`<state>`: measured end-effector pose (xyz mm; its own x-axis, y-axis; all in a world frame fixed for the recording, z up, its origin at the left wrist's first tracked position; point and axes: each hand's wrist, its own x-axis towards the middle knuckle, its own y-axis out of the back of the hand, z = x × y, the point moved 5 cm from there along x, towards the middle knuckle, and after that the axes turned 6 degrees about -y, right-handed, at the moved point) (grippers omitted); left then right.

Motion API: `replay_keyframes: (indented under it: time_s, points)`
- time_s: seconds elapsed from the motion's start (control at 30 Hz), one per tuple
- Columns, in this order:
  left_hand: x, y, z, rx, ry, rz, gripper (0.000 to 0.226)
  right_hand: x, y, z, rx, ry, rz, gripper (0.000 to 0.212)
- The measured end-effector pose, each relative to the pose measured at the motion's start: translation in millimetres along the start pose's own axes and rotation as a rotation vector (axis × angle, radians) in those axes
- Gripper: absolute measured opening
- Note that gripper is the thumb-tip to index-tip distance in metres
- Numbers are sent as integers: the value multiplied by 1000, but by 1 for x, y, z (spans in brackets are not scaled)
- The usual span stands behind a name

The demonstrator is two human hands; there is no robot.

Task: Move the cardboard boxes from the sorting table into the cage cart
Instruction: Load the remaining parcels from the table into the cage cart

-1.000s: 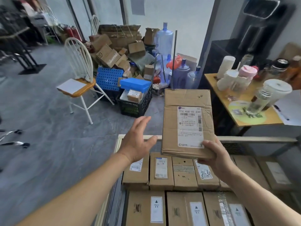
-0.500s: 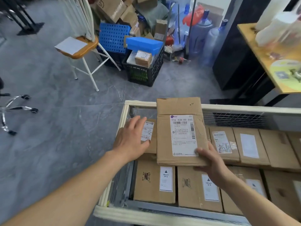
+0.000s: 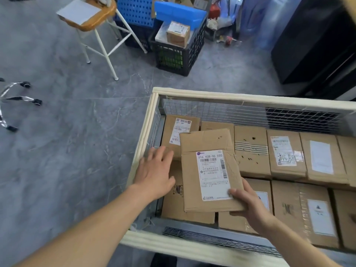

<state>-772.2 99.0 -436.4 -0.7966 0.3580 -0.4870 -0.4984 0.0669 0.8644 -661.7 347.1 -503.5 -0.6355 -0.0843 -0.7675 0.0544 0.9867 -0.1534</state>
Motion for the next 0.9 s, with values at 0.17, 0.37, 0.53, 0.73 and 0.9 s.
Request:
replay_keyframes:
  time_s: [0.17,0.37,0.53,0.73,0.9]
  points:
    - [1,-27,-6,24,2,-60,76,9,-4,22,-42,-58,-41,84]
    - [3,-50,-4,34,-19,-123,82,18,1,46,-45,-132,-73,85]
    - [6,-65,-7,25,-14,-179,91,23,5,57,-96,-179,-82,81]
    - [10,-84,-12,-34,14,-177,83,30,-8,62,-120,-163,-131,88]
    - [7,-97,-20,-64,29,-188,82,28,-23,64,-166,-167,-188,93]
